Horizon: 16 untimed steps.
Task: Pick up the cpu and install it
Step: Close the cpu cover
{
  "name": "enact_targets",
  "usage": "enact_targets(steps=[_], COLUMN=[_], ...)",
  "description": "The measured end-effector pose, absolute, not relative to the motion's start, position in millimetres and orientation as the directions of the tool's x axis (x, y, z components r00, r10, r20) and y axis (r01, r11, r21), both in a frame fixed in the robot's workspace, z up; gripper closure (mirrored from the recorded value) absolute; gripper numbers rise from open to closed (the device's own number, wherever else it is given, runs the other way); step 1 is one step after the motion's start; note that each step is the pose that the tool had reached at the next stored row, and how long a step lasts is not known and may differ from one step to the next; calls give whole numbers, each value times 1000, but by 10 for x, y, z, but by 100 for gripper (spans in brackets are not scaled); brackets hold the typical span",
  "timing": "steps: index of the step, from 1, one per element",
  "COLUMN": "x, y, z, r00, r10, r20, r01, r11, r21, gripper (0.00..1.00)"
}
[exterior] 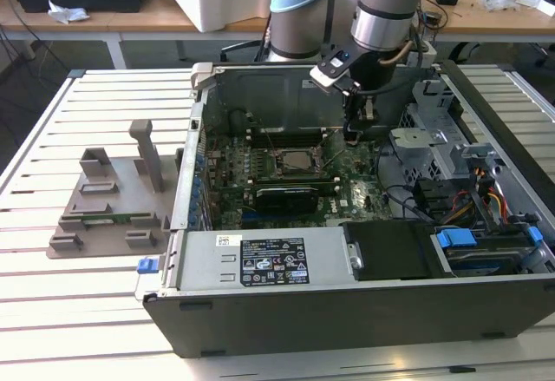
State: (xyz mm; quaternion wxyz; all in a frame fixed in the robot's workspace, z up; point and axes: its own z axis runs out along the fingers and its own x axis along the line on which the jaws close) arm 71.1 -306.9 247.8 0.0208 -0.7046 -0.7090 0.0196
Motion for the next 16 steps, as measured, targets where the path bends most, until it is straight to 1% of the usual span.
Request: enact_targets(steps=[16], x=[290], y=[-3069], z=[2466], r00=[-6], r10=[1000], r20=[2], r01=[998], r11=[6], r21=[-57], gripper=[89])
